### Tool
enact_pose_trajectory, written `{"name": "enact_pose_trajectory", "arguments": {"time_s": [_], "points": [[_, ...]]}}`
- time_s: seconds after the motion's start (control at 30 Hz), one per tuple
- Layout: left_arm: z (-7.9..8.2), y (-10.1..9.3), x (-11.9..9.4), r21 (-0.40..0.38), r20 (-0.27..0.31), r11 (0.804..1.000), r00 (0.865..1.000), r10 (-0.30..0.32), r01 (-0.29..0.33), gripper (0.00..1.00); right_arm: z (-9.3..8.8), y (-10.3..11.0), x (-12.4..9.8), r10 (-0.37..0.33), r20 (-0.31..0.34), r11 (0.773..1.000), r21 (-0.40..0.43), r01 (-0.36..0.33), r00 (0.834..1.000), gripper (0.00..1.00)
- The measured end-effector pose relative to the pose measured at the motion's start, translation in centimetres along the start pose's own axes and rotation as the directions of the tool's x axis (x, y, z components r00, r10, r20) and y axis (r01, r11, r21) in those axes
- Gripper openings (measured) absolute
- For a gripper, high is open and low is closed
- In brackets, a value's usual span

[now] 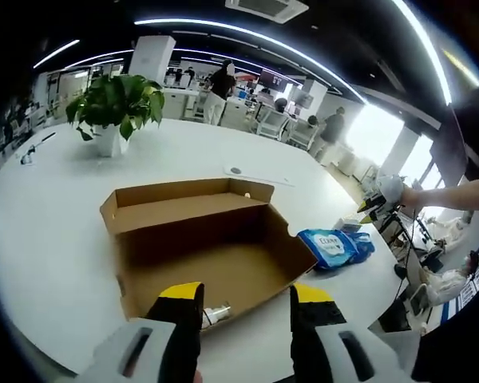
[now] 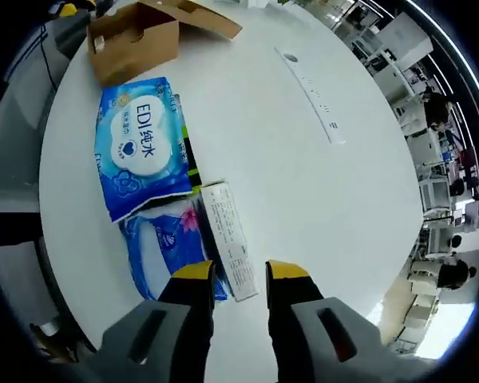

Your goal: Operate the shoe box by opening the lid, removing the specified soft item, and placing it in the target area until the item is outside and the box remains undamaged.

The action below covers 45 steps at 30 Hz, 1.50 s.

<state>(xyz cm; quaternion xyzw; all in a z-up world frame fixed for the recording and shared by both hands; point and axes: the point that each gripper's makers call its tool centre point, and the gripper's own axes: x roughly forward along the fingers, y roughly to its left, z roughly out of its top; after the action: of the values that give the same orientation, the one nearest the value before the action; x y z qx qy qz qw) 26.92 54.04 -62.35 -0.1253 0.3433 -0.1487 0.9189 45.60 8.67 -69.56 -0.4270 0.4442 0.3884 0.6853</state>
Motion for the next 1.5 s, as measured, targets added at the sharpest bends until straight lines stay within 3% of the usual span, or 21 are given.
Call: {"name": "enact_pose_trajectory", "arguments": {"time_s": [0.13, 0.3, 0.47, 0.67, 0.9, 1.03, 1.2, 1.33, 1.5], "points": [[0.0, 0.0, -0.3, 0.001, 0.006, 1.000, 1.000, -0.013, 0.013, 0.44, 0.9, -0.3, -0.8, -0.022, 0.037, 0.997, 0.075, 0.019, 0.999, 0.25], [0.0, 0.5, -0.9, -0.004, 0.015, 1.000, 1.000, -0.018, 0.018, 0.44, 3.2, -0.2, -1.4, -0.033, 0.136, 0.974, 0.228, 0.001, 0.990, 0.26], [-0.1, 1.1, -1.5, -0.012, 0.025, 1.000, 0.999, -0.021, 0.021, 0.44, 6.7, 0.6, -2.5, -0.050, 0.255, 0.932, 0.358, -0.046, 0.966, 0.29], [-0.2, 1.9, -2.3, -0.018, 0.034, 1.000, 0.999, -0.021, 0.022, 0.44, 11.2, 1.6, -3.3, -0.063, 0.373, 0.895, 0.431, -0.113, 0.926, 0.30], [-0.3, 2.9, -3.1, -0.021, 0.038, 1.000, 0.999, -0.018, 0.019, 0.44, 17.0, 4.0, -4.4, -0.061, 0.472, 0.884, 0.435, -0.172, 0.880, 0.30], [-0.2, 3.6, -3.5, -0.025, 0.042, 1.000, 0.999, -0.013, 0.014, 0.44, 20.1, 5.7, -5.1, -0.054, 0.512, 0.891, 0.413, -0.191, 0.857, 0.30], [-0.4, 4.3, -3.7, -0.029, 0.041, 1.000, 0.999, -0.011, 0.013, 0.44, 24.4, 8.7, -6.5, -0.014, 0.580, 0.913, 0.339, -0.226, 0.815, 0.30], [-0.4, 4.6, -3.8, -0.029, 0.040, 0.999, 0.999, -0.012, 0.013, 0.44, 27.8, 11.0, -7.5, 0.019, 0.633, 0.916, 0.299, -0.267, 0.774, 0.30], [-0.4, 5.3, -3.9, -0.032, 0.040, 0.999, 0.999, -0.010, 0.011, 0.44, 31.0, 14.2, -8.0, 0.075, 0.664, 0.926, 0.231, -0.299, 0.744, 0.30]]}}
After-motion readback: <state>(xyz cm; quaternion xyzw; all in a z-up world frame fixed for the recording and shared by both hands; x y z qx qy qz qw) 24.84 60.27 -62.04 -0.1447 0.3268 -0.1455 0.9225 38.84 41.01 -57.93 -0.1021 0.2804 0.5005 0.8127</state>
